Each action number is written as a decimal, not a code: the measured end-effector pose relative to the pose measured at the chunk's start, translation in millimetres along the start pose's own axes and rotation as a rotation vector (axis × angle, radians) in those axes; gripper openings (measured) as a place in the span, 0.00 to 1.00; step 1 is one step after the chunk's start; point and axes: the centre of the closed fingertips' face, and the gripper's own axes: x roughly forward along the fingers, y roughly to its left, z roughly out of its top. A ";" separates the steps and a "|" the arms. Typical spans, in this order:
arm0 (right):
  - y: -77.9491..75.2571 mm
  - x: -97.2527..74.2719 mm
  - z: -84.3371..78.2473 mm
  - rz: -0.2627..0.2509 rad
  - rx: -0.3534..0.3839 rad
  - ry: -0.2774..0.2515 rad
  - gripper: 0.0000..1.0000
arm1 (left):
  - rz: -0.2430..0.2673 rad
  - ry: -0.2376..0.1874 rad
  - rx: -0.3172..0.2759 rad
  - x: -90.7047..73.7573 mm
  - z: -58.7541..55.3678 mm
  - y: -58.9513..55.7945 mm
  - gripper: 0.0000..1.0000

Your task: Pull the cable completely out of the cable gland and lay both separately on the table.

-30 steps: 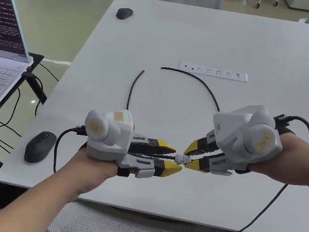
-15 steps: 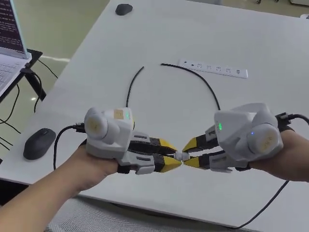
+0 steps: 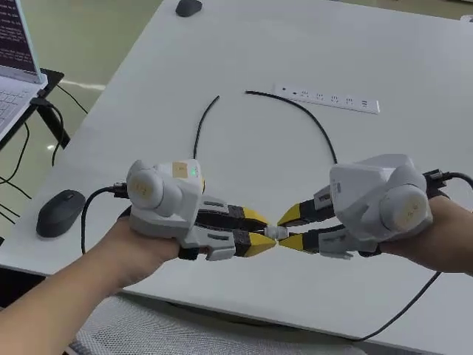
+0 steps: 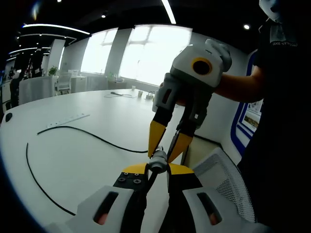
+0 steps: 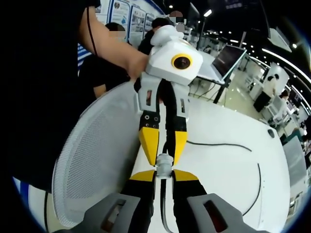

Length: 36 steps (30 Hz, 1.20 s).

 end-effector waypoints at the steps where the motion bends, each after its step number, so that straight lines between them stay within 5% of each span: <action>1: 0.0 -0.6 -0.2 0.001 0.022 -0.011 0.08 | -0.005 0.004 -0.019 -0.1 -0.3 -0.9 0.15; 7: -4.3 -5.4 -13.6 0.008 0.125 -0.045 0.13 | -0.001 0.028 0.007 -2.3 -1.0 -3.1 0.15; 13: -7.5 -18.0 -2.2 0.063 0.345 -0.211 0.13 | 0.012 0.025 0.034 -4.4 2.0 -3.1 0.15; 19: -9.8 -20.9 9.5 0.132 0.466 -0.303 0.15 | 0.019 0.044 0.083 -4.8 2.1 -2.7 0.15; 27: -7.8 -14.8 8.9 0.243 0.629 -0.356 0.17 | 0.013 0.046 0.111 -7.6 2.9 -1.0 0.15; 30: -8.1 -16.7 14.6 0.293 0.706 -0.413 0.13 | 0.012 0.048 0.121 -8.9 3.3 0.6 0.15; 36: -7.1 -13.9 16.4 0.336 0.752 -0.438 0.13 | 0.009 0.052 0.141 -8.3 5.5 0.5 0.15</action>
